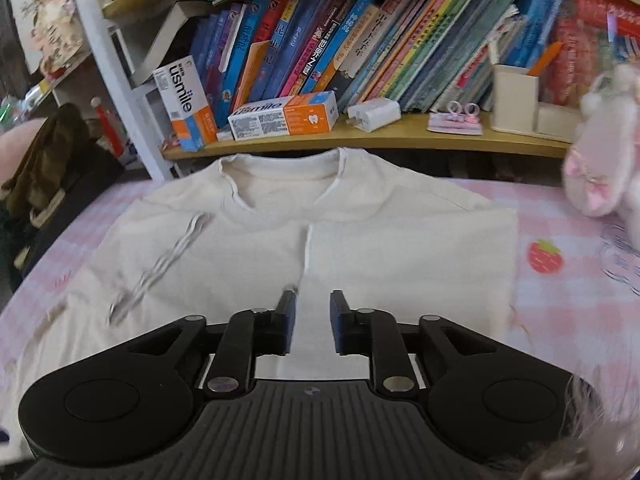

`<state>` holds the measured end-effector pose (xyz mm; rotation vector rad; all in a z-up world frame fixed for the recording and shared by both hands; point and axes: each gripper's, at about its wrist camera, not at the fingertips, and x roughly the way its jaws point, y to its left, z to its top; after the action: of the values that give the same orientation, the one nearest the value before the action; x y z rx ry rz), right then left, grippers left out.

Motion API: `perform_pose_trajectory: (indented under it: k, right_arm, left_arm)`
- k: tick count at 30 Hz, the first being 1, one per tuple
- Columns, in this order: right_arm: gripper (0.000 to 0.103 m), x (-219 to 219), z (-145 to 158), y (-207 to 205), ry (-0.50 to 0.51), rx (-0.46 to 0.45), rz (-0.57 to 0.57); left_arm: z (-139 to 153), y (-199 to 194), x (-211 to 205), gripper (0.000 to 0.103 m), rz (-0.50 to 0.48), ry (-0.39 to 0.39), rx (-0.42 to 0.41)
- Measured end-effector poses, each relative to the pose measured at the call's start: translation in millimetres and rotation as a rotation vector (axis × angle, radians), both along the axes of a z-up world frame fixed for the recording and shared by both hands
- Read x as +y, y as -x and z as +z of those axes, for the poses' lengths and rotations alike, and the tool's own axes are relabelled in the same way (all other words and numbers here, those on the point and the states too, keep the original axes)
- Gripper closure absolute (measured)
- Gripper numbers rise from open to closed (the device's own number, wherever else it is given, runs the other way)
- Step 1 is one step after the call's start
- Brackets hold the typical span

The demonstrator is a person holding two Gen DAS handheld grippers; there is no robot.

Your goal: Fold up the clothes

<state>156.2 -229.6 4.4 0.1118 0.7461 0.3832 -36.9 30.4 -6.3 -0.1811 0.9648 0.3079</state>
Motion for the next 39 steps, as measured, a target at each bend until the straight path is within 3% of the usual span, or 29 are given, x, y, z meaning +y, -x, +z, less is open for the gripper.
perform_pose_trajectory:
  k: [5,13,21,25,31,39]
  right_arm:
    - [0.078,-26.4,-1.2,47.6,0.035,0.015,-0.009]
    - [0.055,-61.7,-17.2,126.7,0.089,0.116,-0.029]
    - [0.045,-79.1,-27.9,158.0,0.098,0.15,-0.013]
    - [0.045,-85.8,-26.7,169.0,0.101,0.149,-0.028]
    - [0.041,-93.9,-17.5,182.7,0.1,0.124,-0.102]
    - [0.033,-71.2,-3.8,216.0,0.111,0.078,-0.202]
  left_arm:
    - [2.7,-1.8,-22.2,0.01,-0.039,-0.025,-0.009]
    - [5.4,2.8,-60.9,0.01,-0.061,-0.029,-0.022]
    - [5.1,21.9,-99.8,0.01,-0.149,-0.079,-0.018]
    - [9.7,22.3,-100.8,0.01,-0.14,-0.064,-0.04]
    - [14.7,28.3,-100.4,0.01,-0.204,-0.066,-0.081]
    - [24.2,53.7,-62.0,0.01,-0.243,-0.046,-0.158]
